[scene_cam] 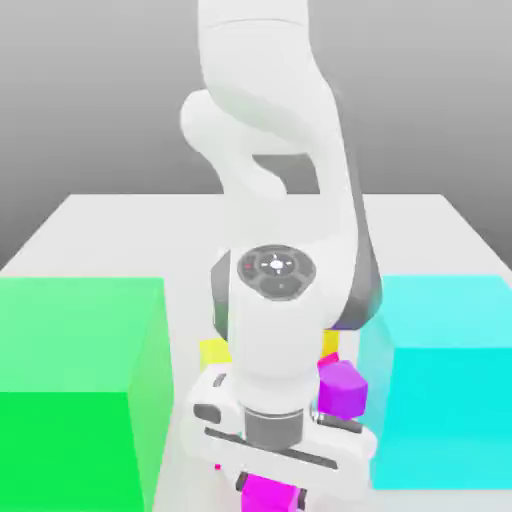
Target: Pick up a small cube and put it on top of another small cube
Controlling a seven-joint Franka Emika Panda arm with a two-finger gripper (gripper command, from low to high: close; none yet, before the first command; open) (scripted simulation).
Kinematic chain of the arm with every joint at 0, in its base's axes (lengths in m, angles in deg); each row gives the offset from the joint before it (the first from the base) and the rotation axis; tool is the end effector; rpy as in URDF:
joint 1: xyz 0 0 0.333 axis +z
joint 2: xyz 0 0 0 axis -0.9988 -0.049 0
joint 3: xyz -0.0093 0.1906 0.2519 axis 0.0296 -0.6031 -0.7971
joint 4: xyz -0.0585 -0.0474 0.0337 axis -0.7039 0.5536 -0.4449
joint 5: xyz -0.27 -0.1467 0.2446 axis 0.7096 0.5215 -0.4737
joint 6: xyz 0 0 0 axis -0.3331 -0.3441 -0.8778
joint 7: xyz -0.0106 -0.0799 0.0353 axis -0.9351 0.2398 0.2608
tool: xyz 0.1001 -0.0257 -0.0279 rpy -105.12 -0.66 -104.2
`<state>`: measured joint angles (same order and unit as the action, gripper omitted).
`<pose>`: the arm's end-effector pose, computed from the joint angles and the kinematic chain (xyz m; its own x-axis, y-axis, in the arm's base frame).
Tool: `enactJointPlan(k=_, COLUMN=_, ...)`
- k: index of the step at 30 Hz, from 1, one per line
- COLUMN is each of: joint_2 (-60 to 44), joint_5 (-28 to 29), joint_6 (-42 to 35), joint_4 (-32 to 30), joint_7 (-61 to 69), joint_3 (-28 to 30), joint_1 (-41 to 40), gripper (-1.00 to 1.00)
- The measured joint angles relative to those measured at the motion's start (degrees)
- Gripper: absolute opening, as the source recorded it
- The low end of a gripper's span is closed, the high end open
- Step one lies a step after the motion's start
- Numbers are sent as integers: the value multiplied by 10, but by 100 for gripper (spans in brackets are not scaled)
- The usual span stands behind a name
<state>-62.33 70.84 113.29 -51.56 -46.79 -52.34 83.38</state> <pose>0.4944 0.0180 0.1381 0.4411 -0.8975 0.0005 -0.8975 -0.4411 -0.0017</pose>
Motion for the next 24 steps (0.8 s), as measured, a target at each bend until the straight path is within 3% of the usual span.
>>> enactJointPlan(k=3, joint_2=0, joint_5=1, joint_6=0, joint_4=0, joint_7=-1, joint_3=0, joint_1=0, gripper=-100)
enactJointPlan(k=9, joint_2=109, joint_5=-35, joint_6=-85, joint_4=-22, joint_7=-8, joint_3=-20, joint_1=-9, gripper=-100)
enactJointPlan(k=15, joint_2=214, joint_5=-81, joint_6=-158, joint_4=-47, joint_7=-170, joint_3=-33, joint_1=18, gripper=-100)
enactJointPlan(k=24, joint_2=351, joint_5=-104, joint_6=-256, joint_4=-88, joint_7=-459, joint_3=-69, joint_1=36, gripper=-100)
